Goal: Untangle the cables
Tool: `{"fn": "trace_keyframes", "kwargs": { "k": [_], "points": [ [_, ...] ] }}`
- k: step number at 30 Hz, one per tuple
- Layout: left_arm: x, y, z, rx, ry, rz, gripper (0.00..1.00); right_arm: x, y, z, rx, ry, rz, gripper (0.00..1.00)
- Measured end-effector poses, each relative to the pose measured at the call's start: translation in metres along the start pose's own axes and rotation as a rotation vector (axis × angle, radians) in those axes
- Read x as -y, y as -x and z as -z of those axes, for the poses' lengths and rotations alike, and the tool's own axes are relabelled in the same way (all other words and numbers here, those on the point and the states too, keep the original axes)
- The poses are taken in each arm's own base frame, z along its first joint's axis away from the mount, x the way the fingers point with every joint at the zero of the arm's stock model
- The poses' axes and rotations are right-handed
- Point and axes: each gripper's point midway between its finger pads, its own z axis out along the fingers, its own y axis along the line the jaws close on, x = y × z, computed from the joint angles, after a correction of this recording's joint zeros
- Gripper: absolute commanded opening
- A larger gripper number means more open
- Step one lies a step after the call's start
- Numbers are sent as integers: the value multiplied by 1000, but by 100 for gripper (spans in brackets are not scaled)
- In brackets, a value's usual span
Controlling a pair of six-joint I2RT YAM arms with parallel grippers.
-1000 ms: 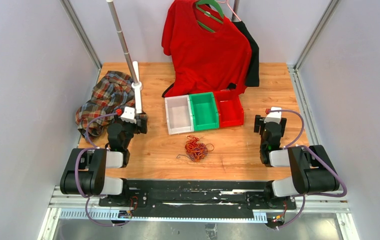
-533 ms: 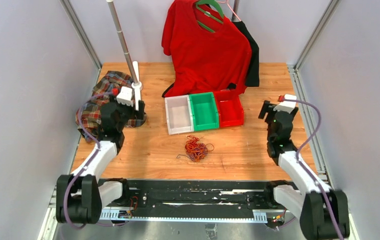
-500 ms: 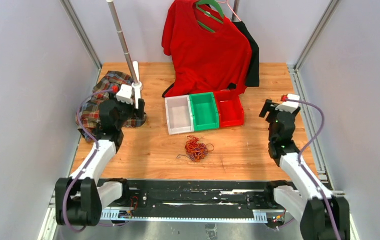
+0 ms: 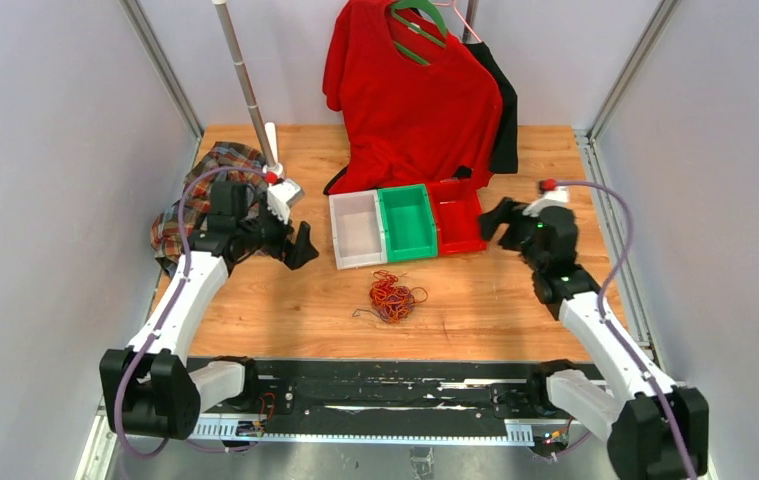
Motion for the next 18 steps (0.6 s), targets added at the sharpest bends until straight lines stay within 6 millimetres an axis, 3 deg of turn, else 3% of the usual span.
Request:
{"fn": "trace_keyframes", "kwargs": {
  "k": [4, 5, 8, 15, 18],
  "points": [
    [31, -7, -6, -58, -116, -18, 98, -74, -56, 11, -193, 240, 140, 73],
    [38, -8, -7, -66, -138, -23, 98, -99, -78, 21, -255, 335, 186, 71],
    [51, -14, -10, -93, -182, -32, 98, -126, -111, 33, -348, 447, 245, 64],
    [62, -25, -18, -145, -233, -17, 98, -152, -202, 54, -613, 600, 371, 62],
    [64, -25, -18, -144, -242, -17, 98, -154, -228, 60, -680, 624, 407, 62]
  ]
}}
